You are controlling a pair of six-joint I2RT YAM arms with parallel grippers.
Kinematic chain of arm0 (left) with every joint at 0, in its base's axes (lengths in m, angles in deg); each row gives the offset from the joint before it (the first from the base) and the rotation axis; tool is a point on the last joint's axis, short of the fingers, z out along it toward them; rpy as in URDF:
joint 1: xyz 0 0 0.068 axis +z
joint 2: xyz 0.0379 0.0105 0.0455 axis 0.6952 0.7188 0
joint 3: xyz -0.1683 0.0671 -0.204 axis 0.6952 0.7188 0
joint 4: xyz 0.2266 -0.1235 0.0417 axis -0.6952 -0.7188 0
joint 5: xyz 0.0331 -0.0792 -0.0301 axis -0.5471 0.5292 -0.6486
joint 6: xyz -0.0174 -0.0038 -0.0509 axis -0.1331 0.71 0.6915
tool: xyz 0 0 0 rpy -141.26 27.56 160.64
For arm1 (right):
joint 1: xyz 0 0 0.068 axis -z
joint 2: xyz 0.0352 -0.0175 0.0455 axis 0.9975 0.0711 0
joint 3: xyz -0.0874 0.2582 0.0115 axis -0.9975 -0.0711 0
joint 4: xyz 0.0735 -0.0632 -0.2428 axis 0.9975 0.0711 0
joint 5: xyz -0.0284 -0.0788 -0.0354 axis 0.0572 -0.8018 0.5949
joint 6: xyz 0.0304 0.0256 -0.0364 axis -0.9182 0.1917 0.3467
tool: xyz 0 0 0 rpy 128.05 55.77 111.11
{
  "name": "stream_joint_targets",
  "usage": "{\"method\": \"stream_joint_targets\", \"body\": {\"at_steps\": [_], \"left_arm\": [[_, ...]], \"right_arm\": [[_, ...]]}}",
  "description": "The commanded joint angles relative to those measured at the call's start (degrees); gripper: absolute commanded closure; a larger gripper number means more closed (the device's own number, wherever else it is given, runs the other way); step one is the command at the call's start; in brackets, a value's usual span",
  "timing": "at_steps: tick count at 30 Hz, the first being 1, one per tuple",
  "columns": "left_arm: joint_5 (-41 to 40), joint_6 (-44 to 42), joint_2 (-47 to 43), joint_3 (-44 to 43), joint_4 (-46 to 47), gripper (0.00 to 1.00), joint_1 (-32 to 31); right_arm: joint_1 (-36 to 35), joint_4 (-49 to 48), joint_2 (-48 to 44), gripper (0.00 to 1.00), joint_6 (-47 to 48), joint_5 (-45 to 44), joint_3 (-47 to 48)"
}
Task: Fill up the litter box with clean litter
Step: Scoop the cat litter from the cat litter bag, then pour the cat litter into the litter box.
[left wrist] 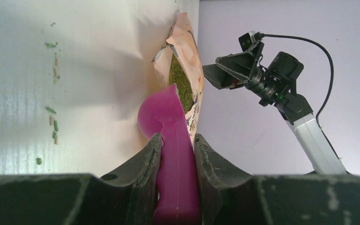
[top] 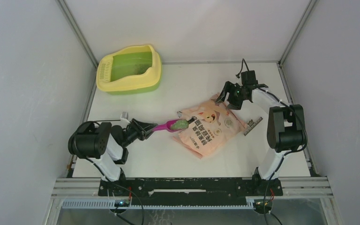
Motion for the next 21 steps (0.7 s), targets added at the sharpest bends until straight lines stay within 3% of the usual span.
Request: {"method": "stream_joint_targets", "body": {"at_steps": [1, 21], "left_arm": [[3.0, 0.9, -2.3, -0.1, 3.4, 0.99, 1.1], [5.6, 0.5, -3.8, 2.2, 3.5, 0.99, 7.3]], "right_arm": [[-0.5, -1.8, -1.4, 0.19, -0.7, 0.5, -0.1], [-0.3, -2.2, -1.2, 0.2, -0.5, 0.7, 0.0]]}}
